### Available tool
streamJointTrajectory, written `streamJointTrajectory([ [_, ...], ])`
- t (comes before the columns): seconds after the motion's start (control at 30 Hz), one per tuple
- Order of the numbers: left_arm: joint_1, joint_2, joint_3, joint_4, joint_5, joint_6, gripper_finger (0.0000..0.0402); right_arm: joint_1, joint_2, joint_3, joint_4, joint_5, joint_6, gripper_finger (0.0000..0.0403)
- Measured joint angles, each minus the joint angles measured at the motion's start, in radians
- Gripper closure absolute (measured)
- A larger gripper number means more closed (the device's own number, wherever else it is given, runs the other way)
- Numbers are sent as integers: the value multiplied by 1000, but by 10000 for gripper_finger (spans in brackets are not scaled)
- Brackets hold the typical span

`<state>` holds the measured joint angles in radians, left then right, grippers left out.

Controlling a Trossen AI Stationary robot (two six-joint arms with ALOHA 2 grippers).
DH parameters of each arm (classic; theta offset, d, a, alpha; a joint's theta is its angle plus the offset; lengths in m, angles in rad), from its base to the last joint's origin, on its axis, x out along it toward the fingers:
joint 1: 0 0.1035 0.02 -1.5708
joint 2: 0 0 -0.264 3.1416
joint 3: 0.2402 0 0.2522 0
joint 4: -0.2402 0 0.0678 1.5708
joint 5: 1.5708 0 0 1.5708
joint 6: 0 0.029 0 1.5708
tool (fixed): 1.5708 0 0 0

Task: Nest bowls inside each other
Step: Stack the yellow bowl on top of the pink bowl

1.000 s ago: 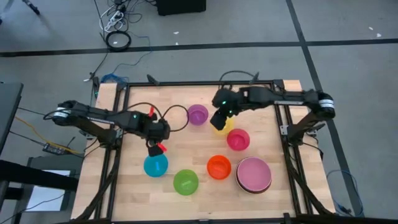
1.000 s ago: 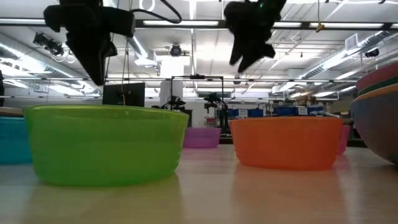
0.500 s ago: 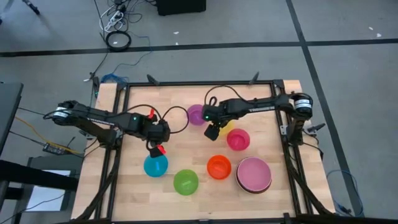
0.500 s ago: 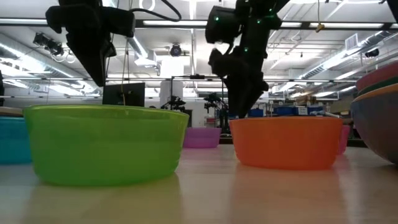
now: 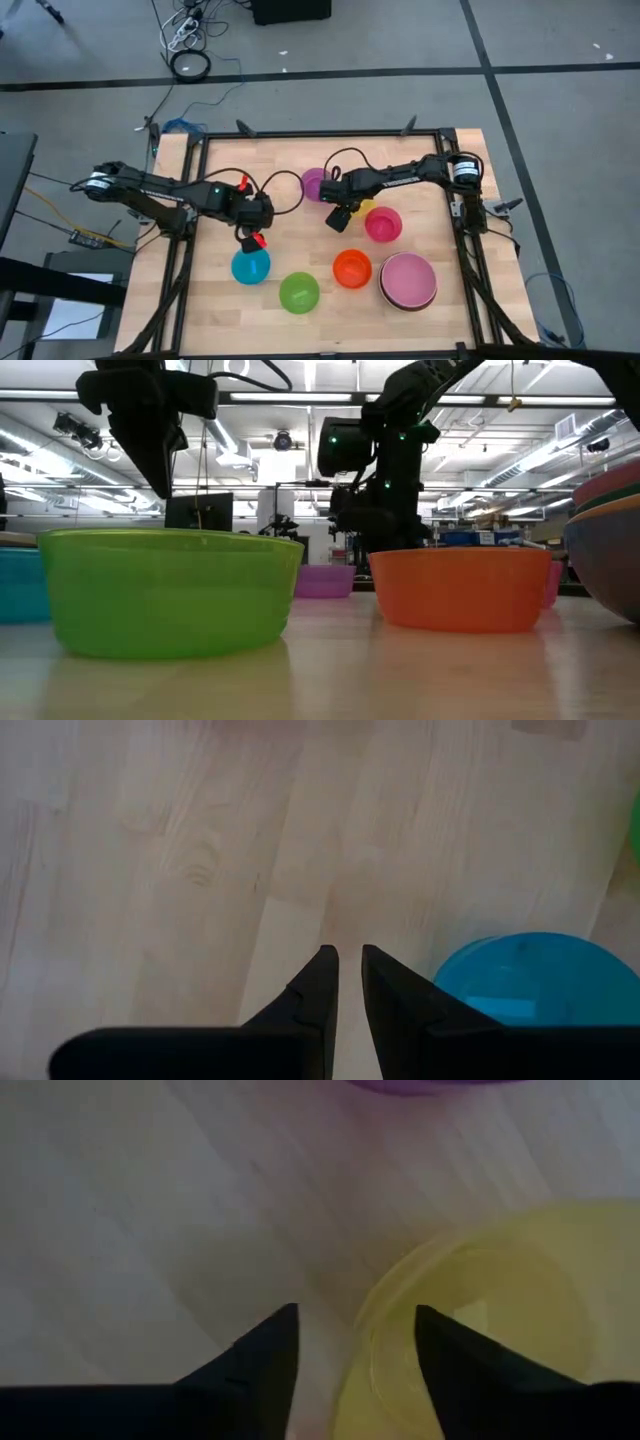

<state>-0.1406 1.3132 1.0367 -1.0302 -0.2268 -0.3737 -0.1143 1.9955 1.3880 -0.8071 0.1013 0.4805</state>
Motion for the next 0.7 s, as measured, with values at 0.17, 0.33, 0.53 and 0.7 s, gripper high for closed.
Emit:
streamJointTrajectory([
  [0.17,0,0,0,0,-1,0,344,0,-20,1,-19,0,0,330],
  [0.33,0,0,0,0,-15,1,344,1,-94,1,-54,3,10,392],
  [0.53,0,0,1,2,-18,1,344,34,-246,1,-180,11,28,400],
  [0.7,0,0,1,7,-42,2,344,133,-402,1,-264,5,83,402],
])
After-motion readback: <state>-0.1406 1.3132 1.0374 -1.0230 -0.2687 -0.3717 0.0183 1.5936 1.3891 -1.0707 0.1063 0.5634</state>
